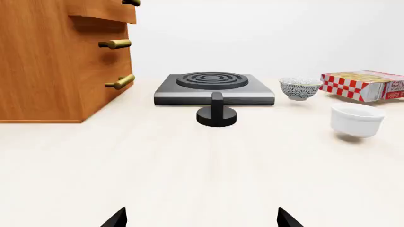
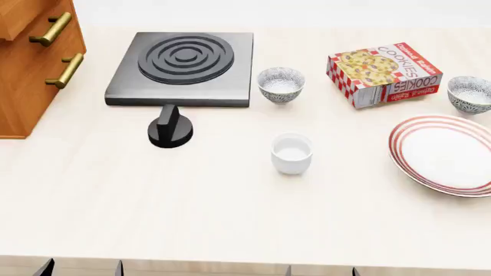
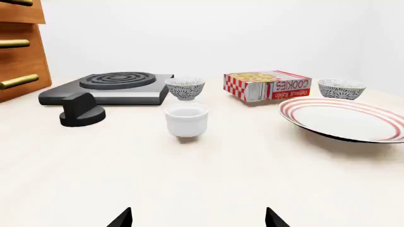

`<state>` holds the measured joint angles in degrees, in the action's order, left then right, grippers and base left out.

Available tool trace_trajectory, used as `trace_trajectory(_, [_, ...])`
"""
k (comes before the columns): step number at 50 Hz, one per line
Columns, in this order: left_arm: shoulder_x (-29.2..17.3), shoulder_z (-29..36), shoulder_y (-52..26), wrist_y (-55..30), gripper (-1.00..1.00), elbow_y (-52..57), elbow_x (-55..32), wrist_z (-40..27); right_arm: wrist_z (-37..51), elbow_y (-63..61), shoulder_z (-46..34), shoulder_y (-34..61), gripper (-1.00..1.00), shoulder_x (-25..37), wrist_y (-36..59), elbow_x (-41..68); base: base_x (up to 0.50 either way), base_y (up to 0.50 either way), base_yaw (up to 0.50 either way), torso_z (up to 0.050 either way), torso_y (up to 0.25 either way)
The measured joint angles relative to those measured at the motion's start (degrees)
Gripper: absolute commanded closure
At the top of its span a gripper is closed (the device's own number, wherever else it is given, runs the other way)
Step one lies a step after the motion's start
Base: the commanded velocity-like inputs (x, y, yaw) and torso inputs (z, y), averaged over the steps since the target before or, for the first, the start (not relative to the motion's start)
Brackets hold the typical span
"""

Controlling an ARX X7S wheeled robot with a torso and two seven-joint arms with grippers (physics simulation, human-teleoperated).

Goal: Pick the akita bowl next to the plate and place it on the plate.

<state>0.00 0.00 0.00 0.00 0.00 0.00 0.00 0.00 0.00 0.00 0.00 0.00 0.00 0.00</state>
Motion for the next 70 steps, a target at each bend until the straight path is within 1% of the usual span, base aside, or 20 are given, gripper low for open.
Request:
trace_trajectory(21, [-2.4, 2.6, -0.4, 0.6, -1.0, -0.5, -2.9, -3.0, 3.6, 1.0, -2.9, 0.7, -1.0, 2.3, -0.2, 2.1, 0.0, 0.0, 0.0, 0.0, 0.0])
trace_trajectory(26, [-3.1, 2.8, -0.3, -1.3, -1.0, 1.4, -5.0, -2.9, 4.6, 0.6, -3.3, 0.9, -1.0, 2.8, 0.7, 2.6, 0.0, 0.0, 0.0, 0.0, 0.0])
trace_trajectory(32, [-4.3, 1.9, -0.9, -5.8, -1.0, 5.1, -8.9, -2.8, 5.0, -3.9, -4.4, 1.5, -1.0, 3.5, 5.1, 3.5, 0.0, 0.0, 0.0, 0.0, 0.0])
trace_trajectory(37, [-5.6, 0.0, -2.3, -10.1, -1.0, 8.0, -13.0, -2.9, 4.7, -11.1, -4.8, 2.6, -1.0, 4.1, 11.4, 6.0, 0.0, 0.0, 0.0, 0.0, 0.0])
trace_trajectory(43, [-7.1, -4.1, -5.0, -15.1, -1.0, 9.7, -18.6, -3.7, 4.7, -20.8, -4.5, 4.9, -1.0, 4.8, 19.6, 9.9, 0.0, 0.0, 0.0, 0.0, 0.0])
trace_trajectory(52, [-9.5, -10.3, -9.3, -17.9, -1.0, 7.6, -23.9, -4.5, 5.4, -33.0, -1.7, 9.5, -1.0, 5.5, 29.1, 17.2, 0.0, 0.0, 0.0, 0.0, 0.0])
trace_trajectory(58, [-10.7, -13.6, -11.0, -17.5, -1.0, 4.6, -26.0, -4.3, 5.9, -38.3, 1.0, 12.4, -1.0, 5.9, 33.0, 21.9, 0.0, 0.0, 0.0, 0.0, 0.0])
trace_trajectory(66, [-11.3, -17.1, -12.3, -16.9, -1.0, 1.6, -29.3, -3.6, 6.7, -42.5, 4.1, 14.2, -1.0, 6.4, 35.7, 26.6, 0.0, -0.01, 0.0, 0.0, 0.0])
trace_trajectory(70, [-11.5, -18.2, -12.8, -16.4, -1.0, 0.5, -30.0, -3.6, 7.1, -43.7, 5.5, 14.5, -1.0, 6.3, 36.1, 28.7, 0.0, -0.39, 0.0, 0.0, 0.0])
